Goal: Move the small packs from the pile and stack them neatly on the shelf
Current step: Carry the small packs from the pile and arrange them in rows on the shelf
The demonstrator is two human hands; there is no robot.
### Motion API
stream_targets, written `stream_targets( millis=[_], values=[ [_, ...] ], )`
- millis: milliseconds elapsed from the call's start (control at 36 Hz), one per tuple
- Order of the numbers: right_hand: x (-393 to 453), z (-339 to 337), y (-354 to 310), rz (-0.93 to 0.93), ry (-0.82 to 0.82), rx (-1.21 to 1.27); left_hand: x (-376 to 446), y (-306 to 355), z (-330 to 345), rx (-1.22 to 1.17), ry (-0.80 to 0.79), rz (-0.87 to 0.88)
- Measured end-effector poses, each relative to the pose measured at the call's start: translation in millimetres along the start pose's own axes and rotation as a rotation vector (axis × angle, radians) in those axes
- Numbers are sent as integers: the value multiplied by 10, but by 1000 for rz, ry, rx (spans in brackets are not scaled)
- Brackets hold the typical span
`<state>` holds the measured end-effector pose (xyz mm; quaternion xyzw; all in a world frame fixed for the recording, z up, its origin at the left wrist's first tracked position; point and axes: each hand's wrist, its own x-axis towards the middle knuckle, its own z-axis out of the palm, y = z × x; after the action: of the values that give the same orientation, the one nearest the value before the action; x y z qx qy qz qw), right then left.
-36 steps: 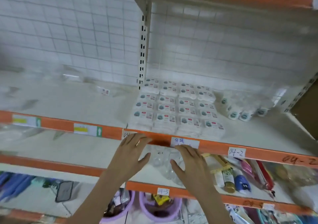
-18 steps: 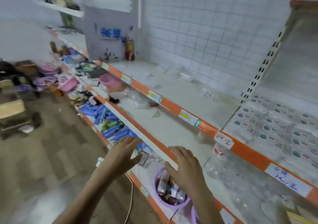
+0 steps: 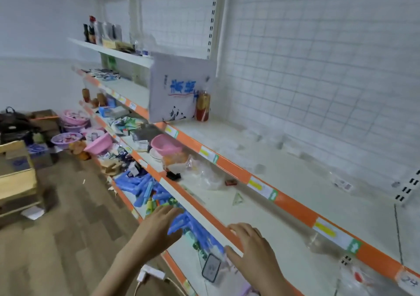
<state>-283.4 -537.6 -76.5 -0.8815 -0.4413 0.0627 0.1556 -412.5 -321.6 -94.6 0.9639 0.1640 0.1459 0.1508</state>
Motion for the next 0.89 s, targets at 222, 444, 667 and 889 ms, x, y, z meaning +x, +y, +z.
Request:
stream_targets(
  millis=[222, 444, 667, 889],
  values=[
    [621, -104, -84, 97, 131, 68, 903, -425, -171, -86, -16, 120],
    [1264, -496, 278, 173, 346, 100, 2020, -368, -349, -94, 88, 319],
    [2228, -1009, 1080, 257, 427, 227, 3313, -46, -204, 42, -27, 510],
    [3182, -1254, 1917, 389, 427, 118, 4681, 224, 87, 26, -188, 506]
  ],
)
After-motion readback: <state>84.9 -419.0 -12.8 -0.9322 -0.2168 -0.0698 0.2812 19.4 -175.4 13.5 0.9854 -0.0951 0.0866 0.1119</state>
